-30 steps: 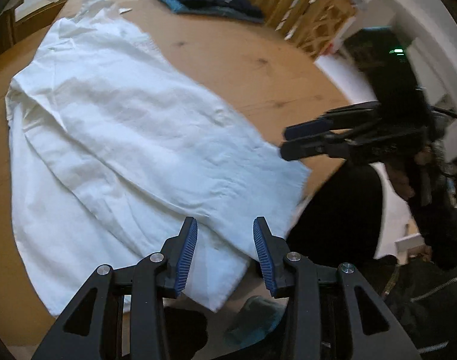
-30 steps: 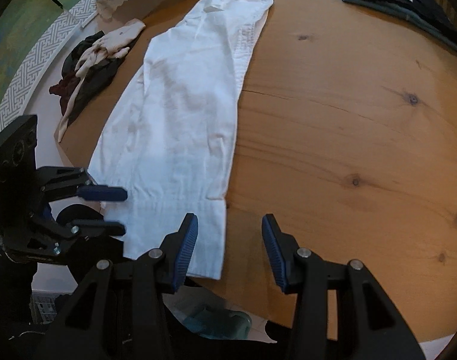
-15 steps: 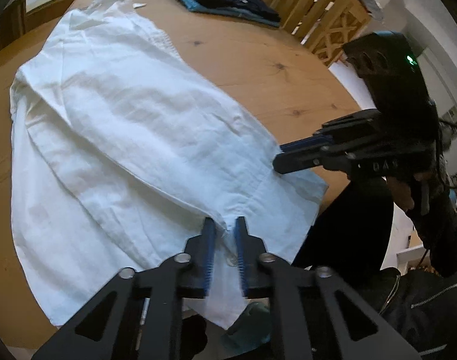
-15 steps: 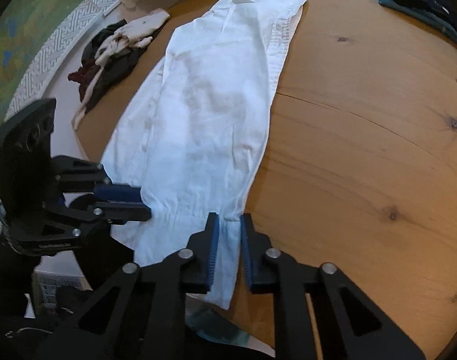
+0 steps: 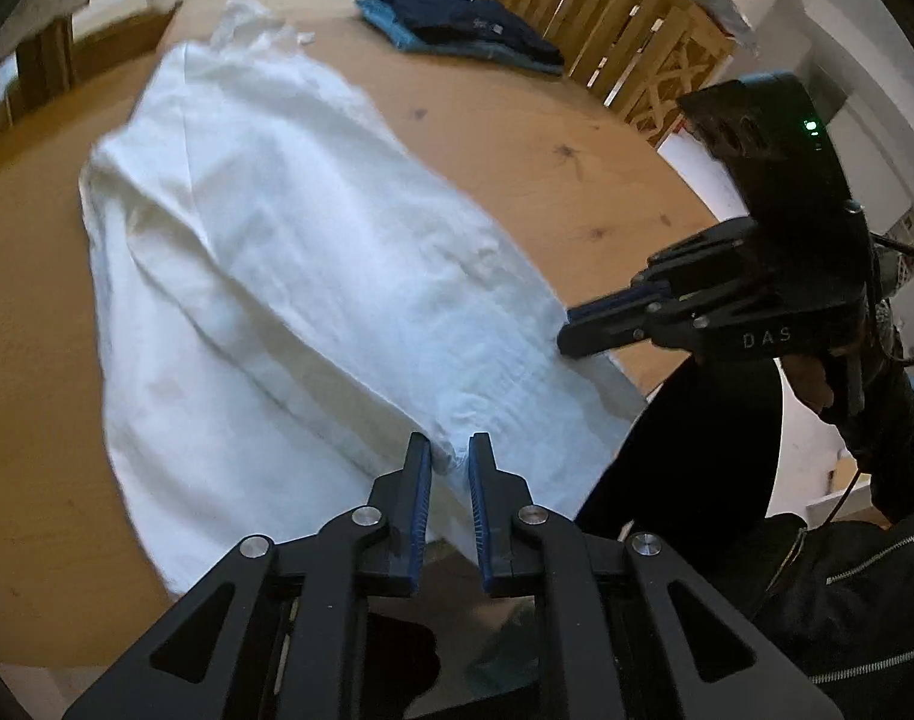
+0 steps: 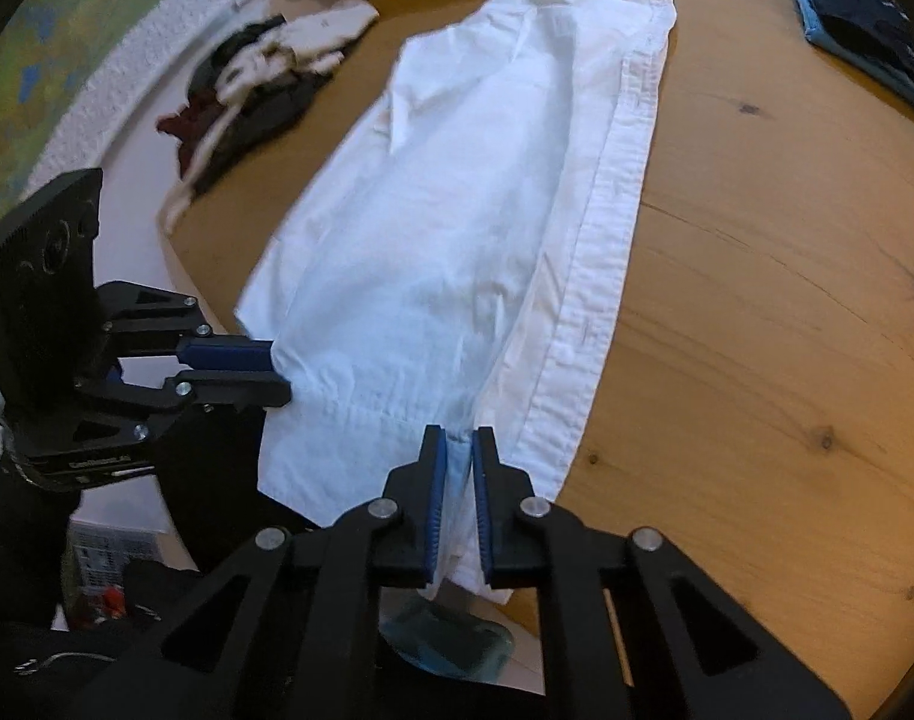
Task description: Fold clothes
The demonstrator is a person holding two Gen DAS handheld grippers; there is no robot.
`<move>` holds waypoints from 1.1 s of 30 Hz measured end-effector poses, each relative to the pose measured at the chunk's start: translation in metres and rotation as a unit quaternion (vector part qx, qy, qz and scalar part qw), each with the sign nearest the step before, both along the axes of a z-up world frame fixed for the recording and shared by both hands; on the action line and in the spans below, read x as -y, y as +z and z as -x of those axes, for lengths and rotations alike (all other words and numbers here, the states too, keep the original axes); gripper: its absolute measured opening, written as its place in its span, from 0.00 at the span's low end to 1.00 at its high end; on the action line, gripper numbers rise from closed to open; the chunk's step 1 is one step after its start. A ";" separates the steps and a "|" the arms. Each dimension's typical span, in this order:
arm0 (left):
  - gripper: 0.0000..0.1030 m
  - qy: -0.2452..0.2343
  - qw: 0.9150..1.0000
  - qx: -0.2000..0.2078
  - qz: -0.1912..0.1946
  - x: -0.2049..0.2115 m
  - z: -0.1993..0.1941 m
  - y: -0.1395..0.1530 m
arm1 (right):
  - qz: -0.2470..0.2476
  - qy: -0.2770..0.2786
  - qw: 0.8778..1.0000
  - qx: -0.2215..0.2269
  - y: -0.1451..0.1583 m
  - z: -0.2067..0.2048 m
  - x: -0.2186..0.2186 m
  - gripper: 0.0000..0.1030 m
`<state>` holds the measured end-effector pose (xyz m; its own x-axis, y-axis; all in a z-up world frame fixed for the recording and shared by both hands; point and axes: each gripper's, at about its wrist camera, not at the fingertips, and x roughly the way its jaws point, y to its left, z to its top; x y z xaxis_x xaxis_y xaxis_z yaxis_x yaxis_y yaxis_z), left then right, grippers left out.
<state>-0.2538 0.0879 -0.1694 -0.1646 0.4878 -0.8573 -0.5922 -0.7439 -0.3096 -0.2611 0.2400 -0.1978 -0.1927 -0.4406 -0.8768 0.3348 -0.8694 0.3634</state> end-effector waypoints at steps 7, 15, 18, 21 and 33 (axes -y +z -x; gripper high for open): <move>0.21 -0.008 1.000 -0.014 0.006 0.017 0.007 0.012 | -0.072 0.000 0.997 0.006 -0.001 -0.001 -0.005 0.23; 0.28 0.064 0.995 -0.073 0.030 0.060 0.126 0.032 | -0.066 0.013 0.995 -0.068 0.038 0.013 0.018 0.23; 0.28 0.102 0.994 -0.033 0.002 0.079 0.180 0.018 | -0.094 0.032 0.993 -0.061 0.021 0.024 0.031 0.23; 0.29 0.119 0.993 0.004 -0.013 0.084 0.213 0.000 | -0.113 0.041 0.992 -0.047 0.004 0.031 0.033 0.23; 0.08 0.117 0.992 -0.001 -0.038 0.089 0.238 -0.010 | -0.145 0.084 0.985 -0.051 -0.004 0.031 0.040 0.29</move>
<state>-0.4923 -0.0008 -0.1795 -0.2834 0.4987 -0.8191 -0.4069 -0.8360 -0.3682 -0.2917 0.2004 -0.2023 -0.2314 -0.2075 -0.9505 0.5039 -0.8613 0.0654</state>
